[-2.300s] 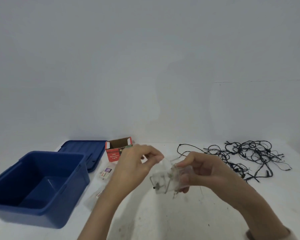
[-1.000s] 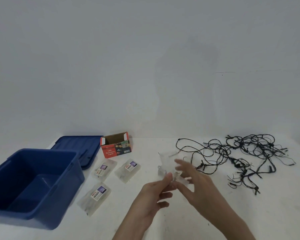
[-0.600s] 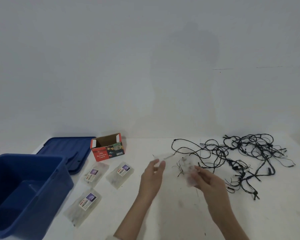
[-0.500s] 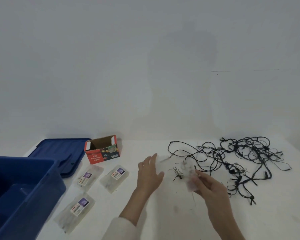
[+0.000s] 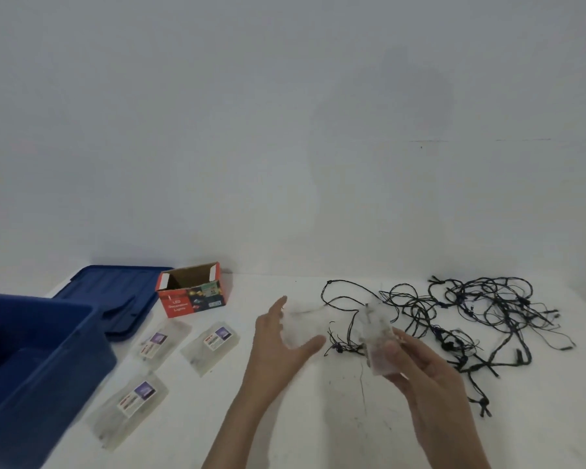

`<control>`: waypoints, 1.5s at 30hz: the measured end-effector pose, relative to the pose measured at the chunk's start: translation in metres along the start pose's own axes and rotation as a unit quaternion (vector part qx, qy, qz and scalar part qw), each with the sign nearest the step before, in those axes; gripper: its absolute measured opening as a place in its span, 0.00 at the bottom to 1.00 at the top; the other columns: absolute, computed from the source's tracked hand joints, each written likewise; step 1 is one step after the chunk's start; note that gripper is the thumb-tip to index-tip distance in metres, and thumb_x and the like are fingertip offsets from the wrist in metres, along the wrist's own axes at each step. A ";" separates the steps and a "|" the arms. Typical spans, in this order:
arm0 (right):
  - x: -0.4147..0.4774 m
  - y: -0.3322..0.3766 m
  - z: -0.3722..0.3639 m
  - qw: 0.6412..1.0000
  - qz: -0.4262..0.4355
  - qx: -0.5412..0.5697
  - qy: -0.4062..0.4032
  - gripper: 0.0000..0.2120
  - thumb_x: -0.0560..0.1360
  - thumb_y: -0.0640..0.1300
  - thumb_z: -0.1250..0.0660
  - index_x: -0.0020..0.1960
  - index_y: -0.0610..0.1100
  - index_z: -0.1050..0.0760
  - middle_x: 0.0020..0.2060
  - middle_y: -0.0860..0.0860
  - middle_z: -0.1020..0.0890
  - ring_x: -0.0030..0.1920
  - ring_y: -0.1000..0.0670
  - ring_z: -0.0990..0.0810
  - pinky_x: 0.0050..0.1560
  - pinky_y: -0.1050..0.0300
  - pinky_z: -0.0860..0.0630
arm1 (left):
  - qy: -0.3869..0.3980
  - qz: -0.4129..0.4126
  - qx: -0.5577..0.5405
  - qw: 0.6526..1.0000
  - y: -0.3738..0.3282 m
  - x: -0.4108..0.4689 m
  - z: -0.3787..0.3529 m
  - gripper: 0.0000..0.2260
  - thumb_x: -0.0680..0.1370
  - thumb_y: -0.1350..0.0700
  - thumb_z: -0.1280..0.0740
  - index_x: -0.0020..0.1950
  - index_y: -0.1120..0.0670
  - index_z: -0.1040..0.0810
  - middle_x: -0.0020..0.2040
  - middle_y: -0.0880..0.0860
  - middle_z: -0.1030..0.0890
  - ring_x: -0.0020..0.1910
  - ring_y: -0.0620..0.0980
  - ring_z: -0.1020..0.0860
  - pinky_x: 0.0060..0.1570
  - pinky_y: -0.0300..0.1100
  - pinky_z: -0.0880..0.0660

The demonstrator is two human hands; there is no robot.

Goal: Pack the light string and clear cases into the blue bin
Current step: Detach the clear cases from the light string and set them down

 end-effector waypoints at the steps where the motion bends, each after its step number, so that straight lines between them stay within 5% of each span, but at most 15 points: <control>1: -0.002 0.001 -0.004 0.999 -0.012 0.036 0.009 0.45 0.37 0.57 0.17 0.49 0.36 0.20 0.44 0.42 0.15 0.42 0.47 0.15 0.43 0.53 0.18 | 0.019 0.042 -0.132 0.990 -0.008 -0.016 0.002 0.35 0.66 0.45 0.24 0.70 0.43 0.35 0.63 0.47 0.28 0.60 0.45 0.27 0.58 0.40 0.31; 5: -0.017 0.013 -0.023 0.992 -0.020 0.117 0.050 0.36 0.39 0.53 0.15 0.44 0.39 0.16 0.46 0.41 0.15 0.45 0.47 0.16 0.45 0.52 0.18 | 0.147 0.131 -0.570 0.798 -0.026 -0.059 0.001 0.29 0.60 0.48 0.24 0.60 0.53 0.20 0.61 0.61 0.21 0.49 0.59 0.20 0.57 0.52 0.25; 8: -0.031 0.020 -0.030 0.990 -0.008 0.127 0.068 0.36 0.39 0.53 0.15 0.45 0.39 0.16 0.46 0.42 0.15 0.45 0.48 0.15 0.41 0.57 0.19 | 0.202 0.127 -0.642 0.728 -0.036 -0.079 0.002 0.33 0.58 0.48 0.21 0.62 0.55 0.22 0.61 0.66 0.23 0.52 0.65 0.21 0.57 0.57 0.26; 13: -0.050 0.022 -0.034 0.996 0.042 0.056 0.059 0.35 0.41 0.59 0.17 0.45 0.45 0.15 0.42 0.43 0.14 0.42 0.49 0.15 0.41 0.61 0.19 | 0.146 0.123 -0.569 0.800 -0.047 -0.091 0.004 0.25 0.71 0.40 0.40 0.62 0.52 0.24 0.52 0.66 0.18 0.39 0.60 0.19 0.42 0.50 0.19; 15: -0.055 0.021 -0.034 0.996 0.068 0.004 0.053 0.33 0.43 0.64 0.20 0.45 0.52 0.16 0.41 0.46 0.14 0.43 0.51 0.15 0.43 0.62 0.20 | 0.145 0.099 -0.525 0.833 -0.051 -0.095 0.006 0.21 0.71 0.41 0.34 0.60 0.51 0.23 0.48 0.65 0.17 0.34 0.58 0.19 0.42 0.50 0.19; 19: -0.059 0.030 -0.031 0.995 0.086 -0.009 0.045 0.33 0.44 0.65 0.20 0.45 0.52 0.15 0.41 0.47 0.14 0.43 0.52 0.16 0.43 0.64 0.21 | 0.105 0.063 -0.426 0.896 -0.050 -0.100 0.011 0.22 0.67 0.54 0.30 0.61 0.52 0.24 0.48 0.58 0.16 0.43 0.58 0.19 0.42 0.48 0.20; 22: -0.061 0.041 -0.027 0.993 0.080 0.072 0.043 0.32 0.42 0.59 0.17 0.43 0.48 0.15 0.42 0.47 0.14 0.44 0.53 0.15 0.44 0.65 0.21 | 0.113 0.048 -0.397 0.909 -0.045 -0.102 0.017 0.25 0.65 0.54 0.27 0.60 0.51 0.26 0.49 0.59 0.16 0.51 0.63 0.19 0.45 0.47 0.21; 26: -0.068 0.048 -0.027 0.991 0.075 0.093 0.066 0.31 0.43 0.56 0.17 0.44 0.46 0.15 0.43 0.45 0.14 0.45 0.52 0.15 0.43 0.64 0.21 | 0.146 0.021 -0.375 0.915 -0.053 -0.109 0.018 0.25 0.62 0.57 0.27 0.57 0.52 0.26 0.49 0.58 0.16 0.44 0.56 0.22 0.44 0.43 0.24; 30: -0.078 0.049 -0.032 0.990 0.113 -0.001 0.083 0.28 0.51 0.62 0.20 0.48 0.51 0.16 0.41 0.46 0.14 0.43 0.52 0.16 0.43 0.66 0.22 | 0.110 0.023 -0.483 0.868 -0.071 -0.114 0.016 0.30 0.55 0.57 0.30 0.57 0.56 0.27 0.43 0.61 0.17 0.36 0.53 0.22 0.39 0.43 0.26; 33: -0.084 0.047 -0.033 0.987 0.126 -0.040 0.089 0.26 0.53 0.64 0.23 0.48 0.54 0.16 0.41 0.47 0.14 0.42 0.52 0.15 0.42 0.65 0.21 | 0.051 0.041 -0.526 0.848 -0.082 -0.121 0.011 0.23 0.61 0.56 0.26 0.55 0.54 0.24 0.40 0.56 0.17 0.33 0.51 0.22 0.40 0.47 0.26; 37: -0.093 0.045 -0.033 0.981 0.138 -0.094 0.100 0.25 0.57 0.64 0.24 0.50 0.54 0.17 0.42 0.47 0.14 0.42 0.51 0.16 0.43 0.65 0.21 | -0.040 0.064 -0.514 0.855 -0.083 -0.123 0.005 0.16 0.67 0.43 0.35 0.49 0.50 0.22 0.37 0.51 0.18 0.33 0.47 0.22 0.32 0.41 0.24; 41: -0.098 0.042 -0.030 0.975 0.150 -0.132 0.095 0.16 0.61 0.51 0.25 0.49 0.57 0.18 0.41 0.50 0.14 0.41 0.52 0.16 0.43 0.66 0.22 | -0.089 0.057 -0.486 0.868 -0.084 -0.128 0.006 0.13 0.66 0.40 0.37 0.42 0.45 0.20 0.37 0.50 0.19 0.33 0.46 0.21 0.31 0.41 0.23; 45: -0.103 0.039 -0.031 0.947 0.207 -0.235 0.073 0.21 0.62 0.65 0.31 0.52 0.59 0.20 0.44 0.55 0.16 0.41 0.54 0.18 0.45 0.64 0.22 | -0.079 0.042 -0.439 0.894 -0.088 -0.130 0.006 0.16 0.65 0.38 0.39 0.45 0.45 0.22 0.36 0.45 0.18 0.34 0.45 0.19 0.31 0.40 0.22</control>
Point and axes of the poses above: each hand's wrist, its own x-axis towards the middle knuckle, its own z-axis out of the back of the hand, y = z × x, the point moved 4 cm from there along x, towards the middle knuckle
